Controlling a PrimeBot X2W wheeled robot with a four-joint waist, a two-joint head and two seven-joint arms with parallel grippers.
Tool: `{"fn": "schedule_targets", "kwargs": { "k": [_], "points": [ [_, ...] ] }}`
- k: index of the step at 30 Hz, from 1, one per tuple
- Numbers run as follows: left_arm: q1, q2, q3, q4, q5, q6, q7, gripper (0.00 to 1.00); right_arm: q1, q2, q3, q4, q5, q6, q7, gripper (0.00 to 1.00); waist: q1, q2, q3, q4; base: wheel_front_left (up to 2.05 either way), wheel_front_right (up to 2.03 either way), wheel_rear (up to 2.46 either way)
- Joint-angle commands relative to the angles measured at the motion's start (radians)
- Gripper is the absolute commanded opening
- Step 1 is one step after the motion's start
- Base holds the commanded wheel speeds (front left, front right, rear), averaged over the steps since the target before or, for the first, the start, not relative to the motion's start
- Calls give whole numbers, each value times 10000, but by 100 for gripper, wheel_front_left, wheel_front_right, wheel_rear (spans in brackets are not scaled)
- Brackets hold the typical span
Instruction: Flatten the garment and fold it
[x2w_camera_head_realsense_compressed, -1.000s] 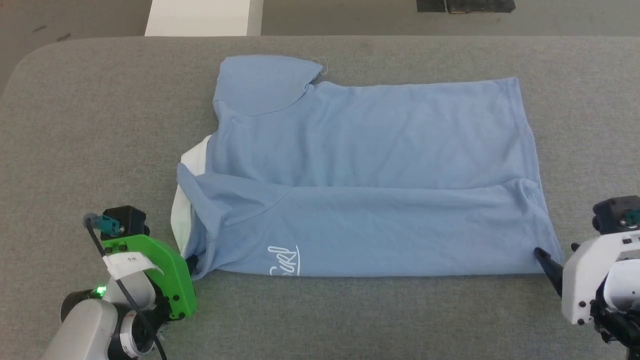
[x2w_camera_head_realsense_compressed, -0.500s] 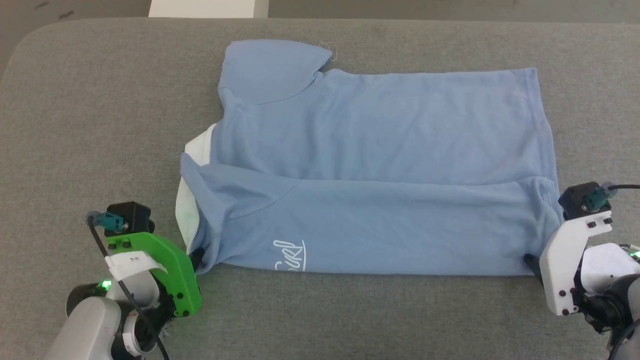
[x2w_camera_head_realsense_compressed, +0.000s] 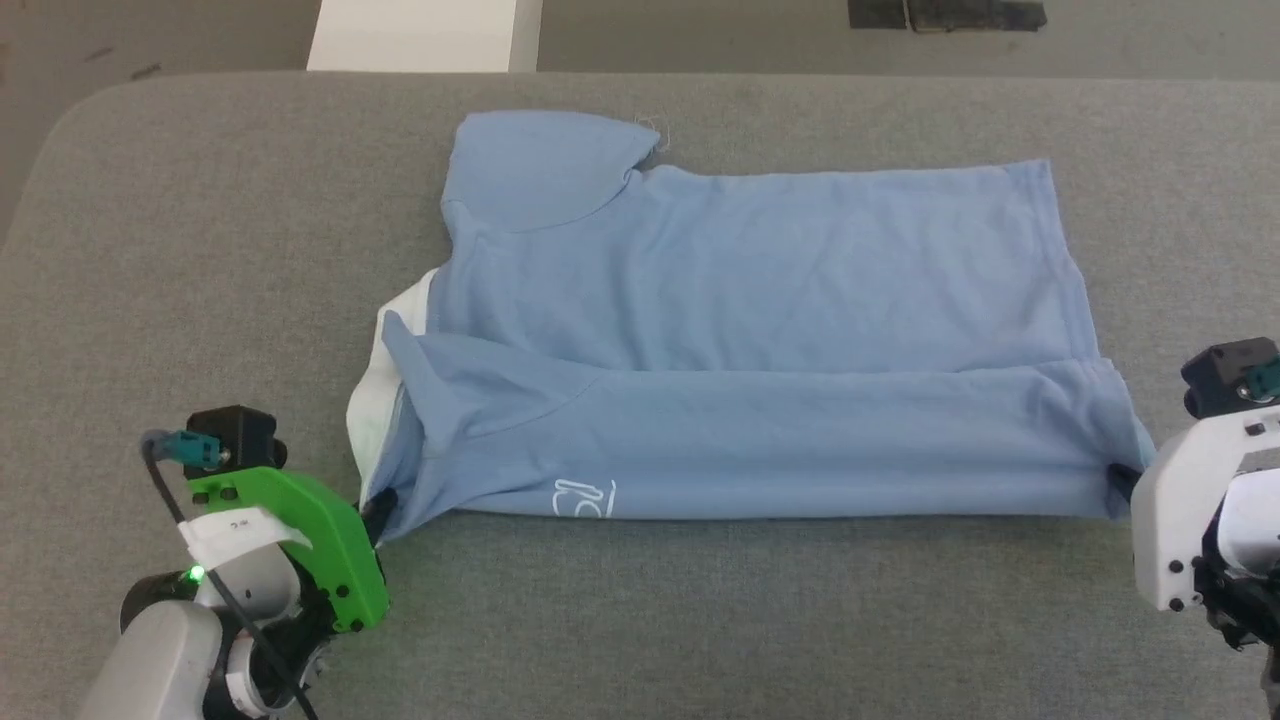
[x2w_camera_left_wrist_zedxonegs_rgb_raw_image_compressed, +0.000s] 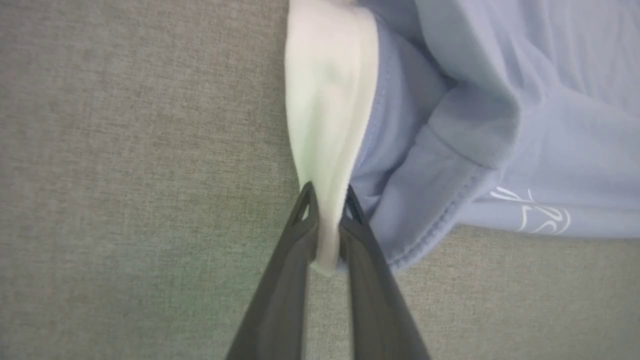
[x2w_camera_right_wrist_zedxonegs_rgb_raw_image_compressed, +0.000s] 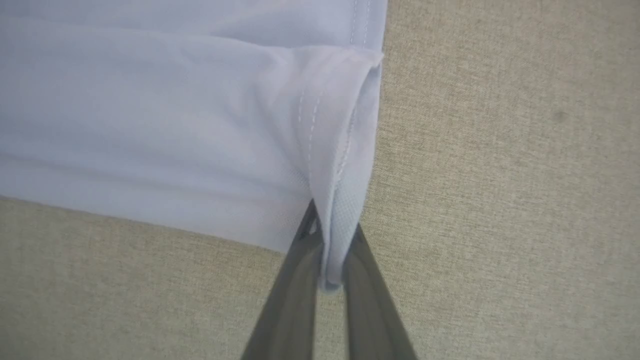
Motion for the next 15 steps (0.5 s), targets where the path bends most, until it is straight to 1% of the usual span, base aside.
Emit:
{"fn": "schedule_targets", "kwargs": {
  "k": [1, 6, 10, 15],
  "points": [
    [211, 150, 128, -134, -116, 93, -92, 0, 192, -101, -111, -140, 104, -17, 40, 0, 0, 0, -236, -30, 0, 0, 0],
    [886, 405, 307, -772, -152, 347, 57, 0, 874, -216, -322, -547, 407, -17, 425, 0, 0, 0, -508, -63, 0, 0, 0],
    [1512, 497, 317, -1149, -238, 573, 301, 0, 1398, -112, -471, -673, 553, -17, 667, 0, 0, 0, -530, -53, 0, 0, 0],
    [1965, 355, 202, -808, -503, 634, 517, 0, 1822, 60, -442, -402, 559, -17, 754, 0, 0, 0, -417, -3, 0, 0, 0]
  ]
}}
